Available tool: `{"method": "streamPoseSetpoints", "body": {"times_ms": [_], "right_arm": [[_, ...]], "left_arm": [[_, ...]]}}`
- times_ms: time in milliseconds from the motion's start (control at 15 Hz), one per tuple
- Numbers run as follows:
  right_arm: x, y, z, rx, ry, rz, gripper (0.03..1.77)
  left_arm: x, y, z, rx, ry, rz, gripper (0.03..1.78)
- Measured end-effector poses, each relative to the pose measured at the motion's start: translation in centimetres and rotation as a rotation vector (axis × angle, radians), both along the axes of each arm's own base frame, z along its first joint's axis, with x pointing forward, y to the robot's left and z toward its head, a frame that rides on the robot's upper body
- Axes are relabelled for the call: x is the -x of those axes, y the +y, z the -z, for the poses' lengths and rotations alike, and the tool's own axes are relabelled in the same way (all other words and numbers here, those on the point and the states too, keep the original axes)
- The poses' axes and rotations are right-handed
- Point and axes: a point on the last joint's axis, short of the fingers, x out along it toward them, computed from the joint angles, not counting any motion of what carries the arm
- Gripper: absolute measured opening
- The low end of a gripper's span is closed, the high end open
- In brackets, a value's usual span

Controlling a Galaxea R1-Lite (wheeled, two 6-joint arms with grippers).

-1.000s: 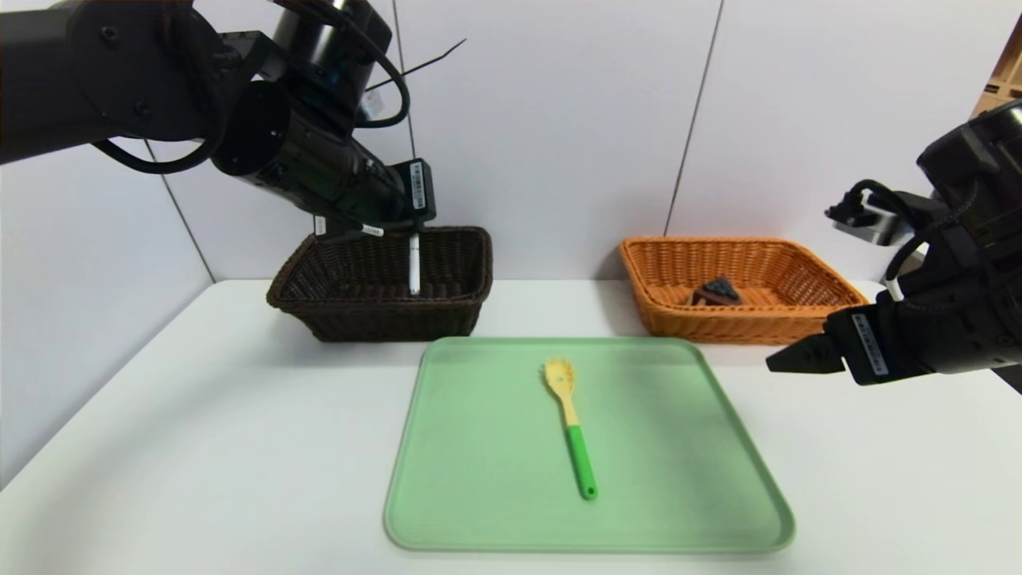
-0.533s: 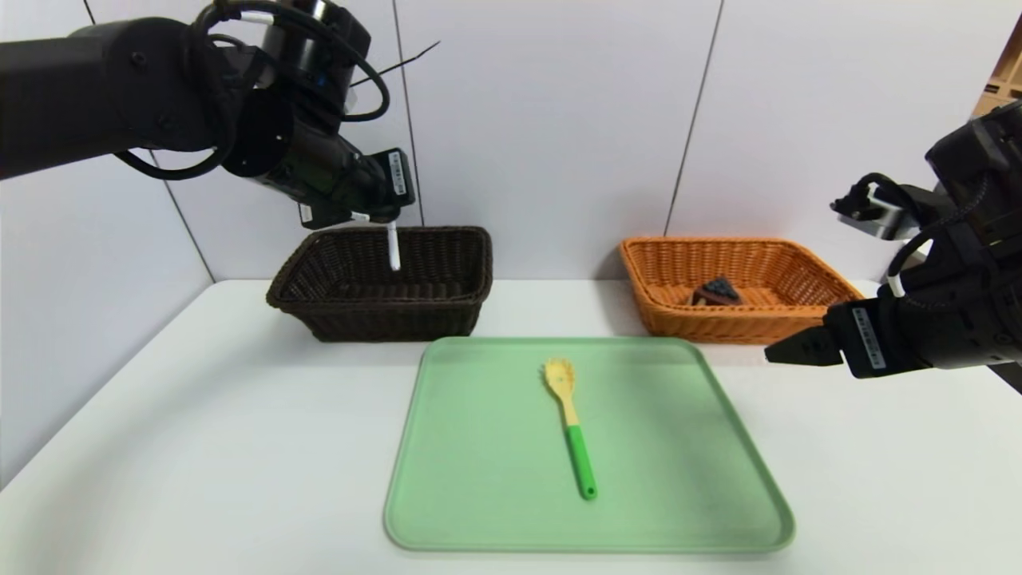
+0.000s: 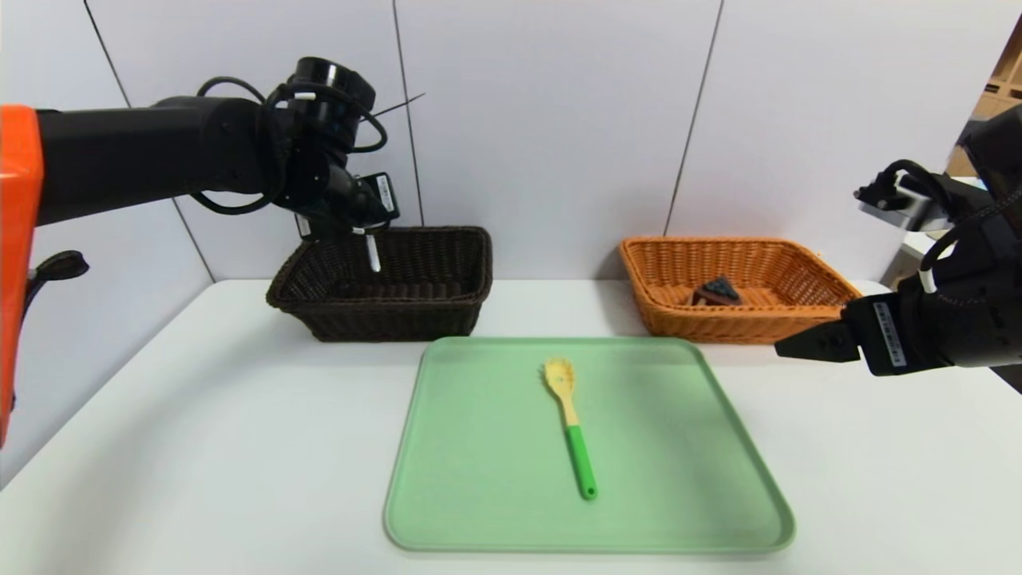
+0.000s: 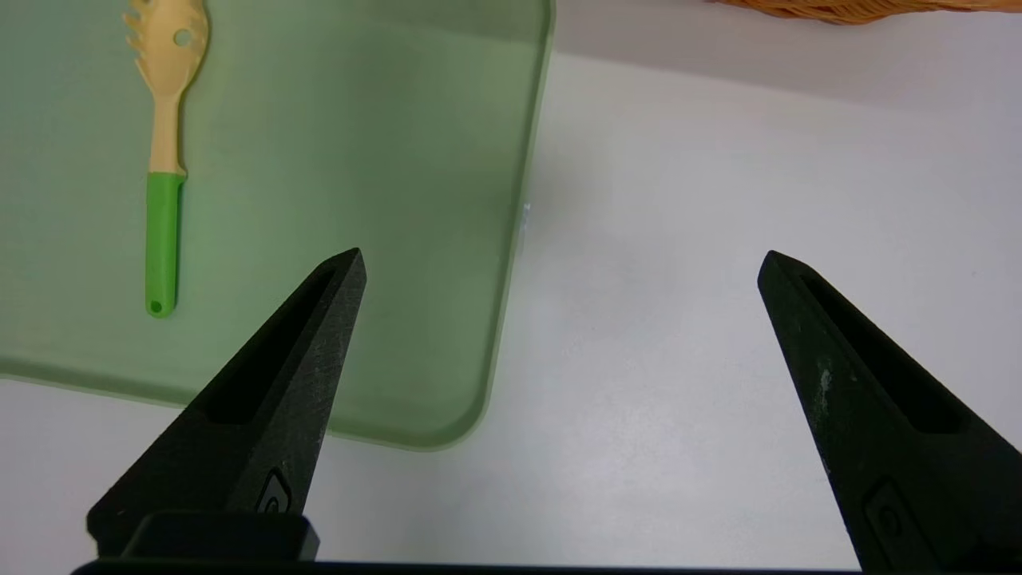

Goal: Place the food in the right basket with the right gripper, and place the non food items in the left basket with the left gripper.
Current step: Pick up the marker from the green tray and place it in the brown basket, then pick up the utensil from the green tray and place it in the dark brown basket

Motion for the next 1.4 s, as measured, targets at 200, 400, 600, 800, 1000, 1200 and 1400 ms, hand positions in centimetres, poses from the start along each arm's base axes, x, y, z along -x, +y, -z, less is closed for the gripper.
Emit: {"method": "streamPoseSetpoints", "body": {"times_ms": [200, 400, 600, 800, 1000, 1200, 1400], "right_arm": [[0.1, 0.0, -0.1, -0.001, -0.004, -0.001, 1.70], [0.2, 0.0, 0.0, 0.000, 0.000, -0.001, 1.70], [0.3, -0.1, 0.2, 0.003, 0.006, 0.001, 1.70], [0.3, -0.2, 0.3, 0.003, 0.008, 0.001, 1.70], [0.3, -0.2, 0.3, 0.004, 0.010, 0.001, 1.70], [0.4, -0.2, 0.4, 0.004, 0.014, 0.001, 1.70], [0.5, -0.2, 0.5, 0.005, 0.016, -0.001, 1.70]], "left_arm": [[-1.6, 1.1, 1.6, 0.013, 0.021, -0.050, 0.07], [-2.2, 1.2, 2.6, 0.012, 0.037, -0.065, 0.34], [-2.5, 1.2, 2.9, 0.010, 0.037, -0.066, 0.78], [-2.5, 1.2, 2.9, 0.008, 0.042, -0.066, 1.07], [-2.4, 1.2, 2.8, 0.005, 0.043, -0.061, 1.28], [-1.4, 0.6, 2.2, 0.001, 0.056, -0.034, 1.41], [0.6, -2.0, 0.7, 0.000, 0.043, 0.044, 1.50]]}}
